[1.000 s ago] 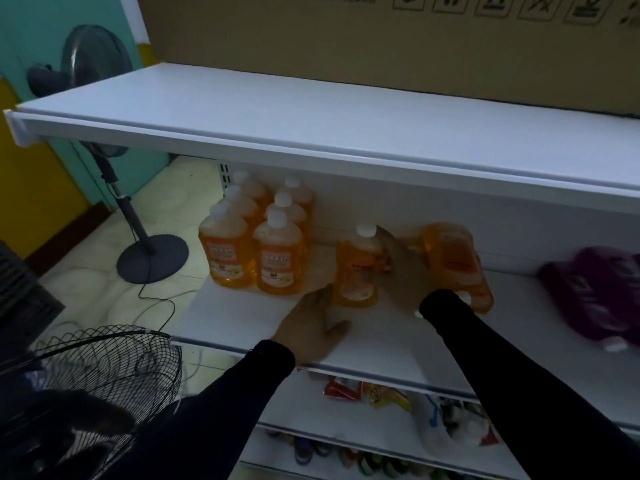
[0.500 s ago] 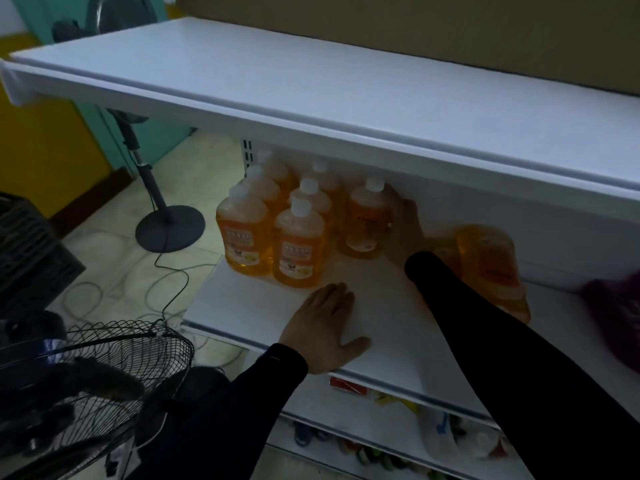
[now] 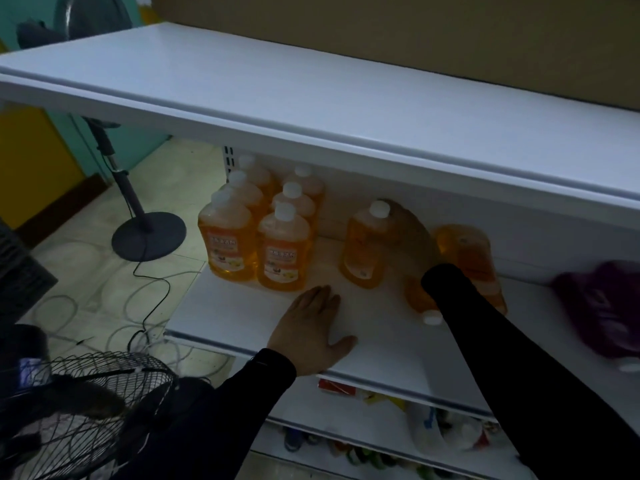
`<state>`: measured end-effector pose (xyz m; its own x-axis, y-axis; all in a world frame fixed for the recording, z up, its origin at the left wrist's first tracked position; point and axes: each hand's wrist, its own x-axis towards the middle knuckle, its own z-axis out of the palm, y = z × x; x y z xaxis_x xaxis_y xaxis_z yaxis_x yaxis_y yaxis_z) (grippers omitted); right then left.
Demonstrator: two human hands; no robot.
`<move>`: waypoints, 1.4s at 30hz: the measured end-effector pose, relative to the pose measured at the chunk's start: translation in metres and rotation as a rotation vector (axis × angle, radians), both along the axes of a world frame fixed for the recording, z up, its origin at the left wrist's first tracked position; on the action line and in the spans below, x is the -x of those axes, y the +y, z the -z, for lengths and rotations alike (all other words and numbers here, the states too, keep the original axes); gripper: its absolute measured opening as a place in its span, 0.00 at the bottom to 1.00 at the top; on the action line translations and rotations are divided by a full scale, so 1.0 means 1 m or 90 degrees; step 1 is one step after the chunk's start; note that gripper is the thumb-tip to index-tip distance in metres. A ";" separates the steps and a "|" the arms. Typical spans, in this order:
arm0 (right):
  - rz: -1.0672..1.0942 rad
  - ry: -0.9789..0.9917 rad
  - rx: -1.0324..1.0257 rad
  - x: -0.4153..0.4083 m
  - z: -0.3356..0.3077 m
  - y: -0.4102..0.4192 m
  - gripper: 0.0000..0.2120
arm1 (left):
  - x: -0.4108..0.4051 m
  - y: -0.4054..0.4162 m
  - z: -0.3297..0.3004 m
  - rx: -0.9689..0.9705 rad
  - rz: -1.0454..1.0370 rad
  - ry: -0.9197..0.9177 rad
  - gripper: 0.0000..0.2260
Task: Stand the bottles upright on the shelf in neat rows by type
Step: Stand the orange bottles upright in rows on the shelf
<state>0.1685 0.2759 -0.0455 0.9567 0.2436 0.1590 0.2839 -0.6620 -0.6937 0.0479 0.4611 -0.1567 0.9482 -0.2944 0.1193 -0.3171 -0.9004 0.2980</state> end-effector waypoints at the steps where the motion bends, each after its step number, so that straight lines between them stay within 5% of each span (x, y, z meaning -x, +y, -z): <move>1: -0.025 0.032 -0.027 -0.001 -0.004 0.001 0.35 | 0.000 0.000 0.000 -0.004 0.001 0.004 0.40; 8: 0.178 -0.011 -0.074 0.005 0.000 0.020 0.36 | 0.001 0.000 0.000 -0.009 -0.001 0.012 0.39; 13: -0.043 0.107 -0.148 0.000 0.003 0.010 0.41 | 0.000 0.000 0.001 -0.014 -0.001 0.013 0.41; 17: 0.085 0.029 -0.022 -0.005 0.009 0.013 0.44 | -0.002 0.000 0.002 -0.009 -0.003 0.009 0.42; 20: 0.120 0.041 -0.044 -0.006 0.012 0.022 0.46 | -0.002 0.000 0.003 -0.007 -0.003 0.011 0.41; 25: -0.120 0.066 -0.065 -0.013 0.007 -0.002 0.43 | -0.003 0.001 0.004 -0.010 -0.008 0.018 0.42; 33: 0.064 -0.038 -0.008 -0.017 0.025 0.027 0.44 | -0.001 0.000 -0.001 -0.005 -0.007 0.000 0.40; 42: 0.085 -0.106 0.010 -0.028 0.028 0.048 0.41 | -0.001 0.001 -0.001 0.001 -0.003 0.000 0.40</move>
<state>0.1967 0.3241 -0.0736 0.9413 0.1197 0.3156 0.3030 -0.7116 -0.6339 0.0494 0.4623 -0.1552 0.9497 -0.2893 0.1202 -0.3125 -0.9013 0.3000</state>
